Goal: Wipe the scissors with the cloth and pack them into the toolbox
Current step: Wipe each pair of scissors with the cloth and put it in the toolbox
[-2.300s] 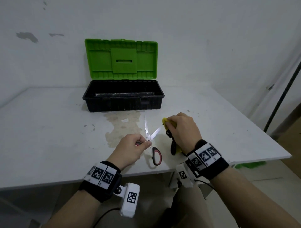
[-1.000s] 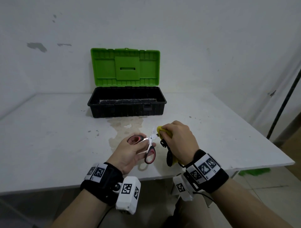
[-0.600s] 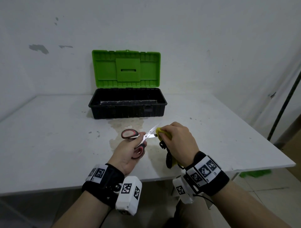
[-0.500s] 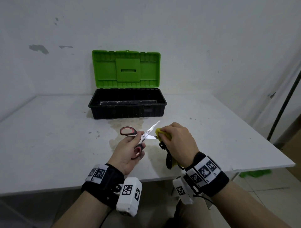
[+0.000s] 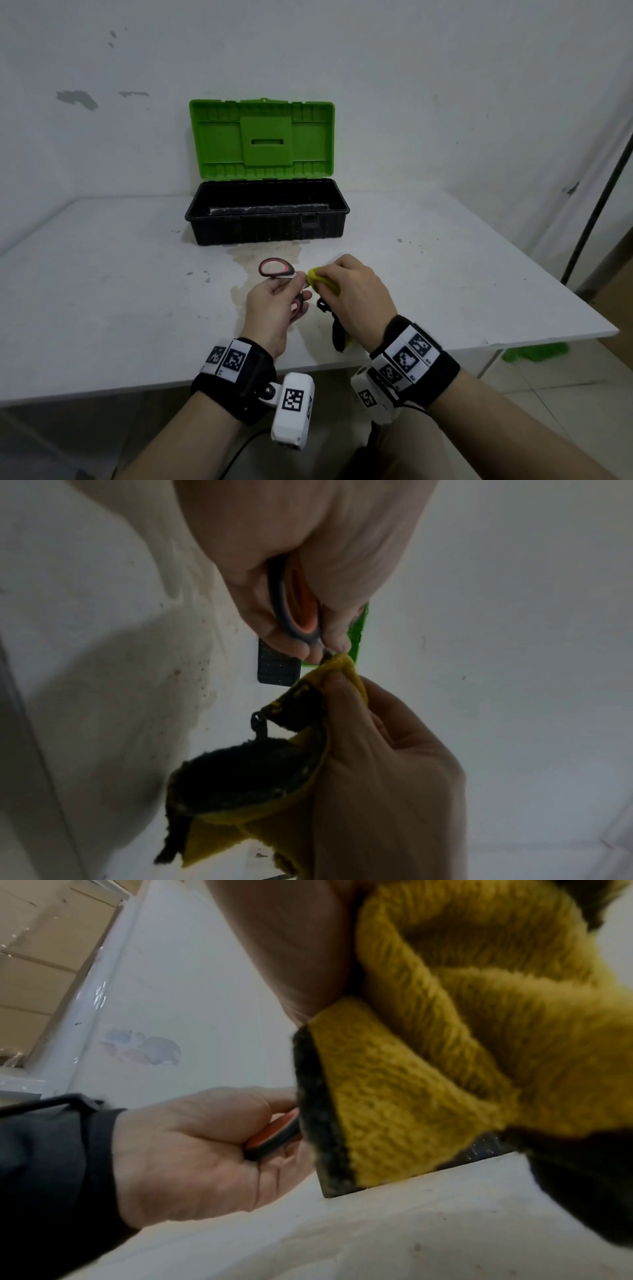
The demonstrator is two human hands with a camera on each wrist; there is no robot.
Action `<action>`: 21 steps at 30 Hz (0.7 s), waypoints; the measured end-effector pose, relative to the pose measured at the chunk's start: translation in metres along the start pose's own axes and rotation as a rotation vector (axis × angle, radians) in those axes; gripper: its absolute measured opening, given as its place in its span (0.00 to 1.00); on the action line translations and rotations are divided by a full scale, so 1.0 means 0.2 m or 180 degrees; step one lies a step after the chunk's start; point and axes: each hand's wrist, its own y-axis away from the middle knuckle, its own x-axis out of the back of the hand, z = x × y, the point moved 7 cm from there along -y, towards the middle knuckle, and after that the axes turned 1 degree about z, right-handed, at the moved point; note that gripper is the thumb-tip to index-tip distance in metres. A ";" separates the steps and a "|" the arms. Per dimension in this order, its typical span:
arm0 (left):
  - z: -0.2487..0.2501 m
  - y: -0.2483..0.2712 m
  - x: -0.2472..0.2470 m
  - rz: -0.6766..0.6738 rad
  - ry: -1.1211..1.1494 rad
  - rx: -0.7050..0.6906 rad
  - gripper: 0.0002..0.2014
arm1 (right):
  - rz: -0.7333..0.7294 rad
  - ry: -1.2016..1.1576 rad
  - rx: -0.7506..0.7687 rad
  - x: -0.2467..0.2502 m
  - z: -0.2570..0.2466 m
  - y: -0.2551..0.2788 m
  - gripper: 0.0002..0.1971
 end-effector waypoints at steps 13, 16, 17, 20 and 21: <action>0.03 -0.01 0.04 0.0068 -0.0292 -0.0104 0.05 | 0.0114 0.0181 -0.0668 0.16 0.18 -0.10 0.13; 0.03 0.00 0.01 0.0027 -0.0226 -0.0149 0.05 | 0.0052 0.0194 -0.0379 0.14 0.06 -0.05 0.13; 0.04 0.00 0.00 0.0014 -0.0218 -0.0189 0.06 | -0.0001 0.0177 -0.0280 0.12 0.01 -0.03 0.13; 0.04 0.01 -0.03 -0.0035 -0.0233 -0.0297 0.06 | -0.0031 0.0113 -0.0133 0.06 -0.06 0.00 0.13; 0.04 0.01 -0.03 -0.0058 -0.0241 -0.0316 0.07 | -0.0012 0.0082 -0.0135 0.05 -0.06 0.00 0.13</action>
